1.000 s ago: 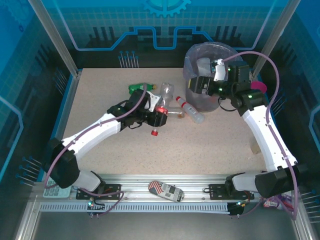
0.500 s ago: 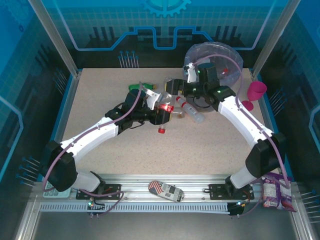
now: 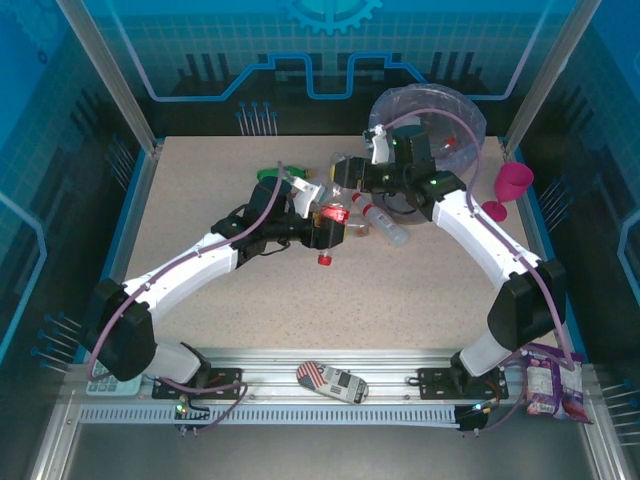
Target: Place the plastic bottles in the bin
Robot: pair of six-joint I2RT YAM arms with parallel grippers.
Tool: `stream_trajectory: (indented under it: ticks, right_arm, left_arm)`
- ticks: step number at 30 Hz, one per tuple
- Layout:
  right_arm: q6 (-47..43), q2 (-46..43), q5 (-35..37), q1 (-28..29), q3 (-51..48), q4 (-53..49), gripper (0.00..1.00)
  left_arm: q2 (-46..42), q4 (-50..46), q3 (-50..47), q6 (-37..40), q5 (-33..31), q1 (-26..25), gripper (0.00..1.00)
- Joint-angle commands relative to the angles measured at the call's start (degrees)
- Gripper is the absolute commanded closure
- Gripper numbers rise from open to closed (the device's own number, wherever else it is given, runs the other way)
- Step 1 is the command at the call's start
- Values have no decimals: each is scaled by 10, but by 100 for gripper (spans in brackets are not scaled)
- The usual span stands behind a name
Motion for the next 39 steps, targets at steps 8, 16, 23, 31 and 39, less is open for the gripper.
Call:
stream_trajectory:
  ticks: [8,16,23,31,39]
  right_arm:
    - [-125,-12,50,-47,171,-67,50]
    - [-178,-19,113,-122,276,-18,53]
    - [-153,-18,165,-208,285,49,55]
    - [-182,70,178,-234,354,-4,56]
    - [-212,197,126,-222,498,-165,57]
  left_arm:
    - [-74,-17,-70,-17,-52,40,1]
    - [-75,-35,-83,-37,-80,49,1]
    - [-60,-35,-75,-41,-76,50,1]
    - [-59,-43,-79,-45,-81,50,1]
    - [-56,-52,-84,-51,-86,49,1]
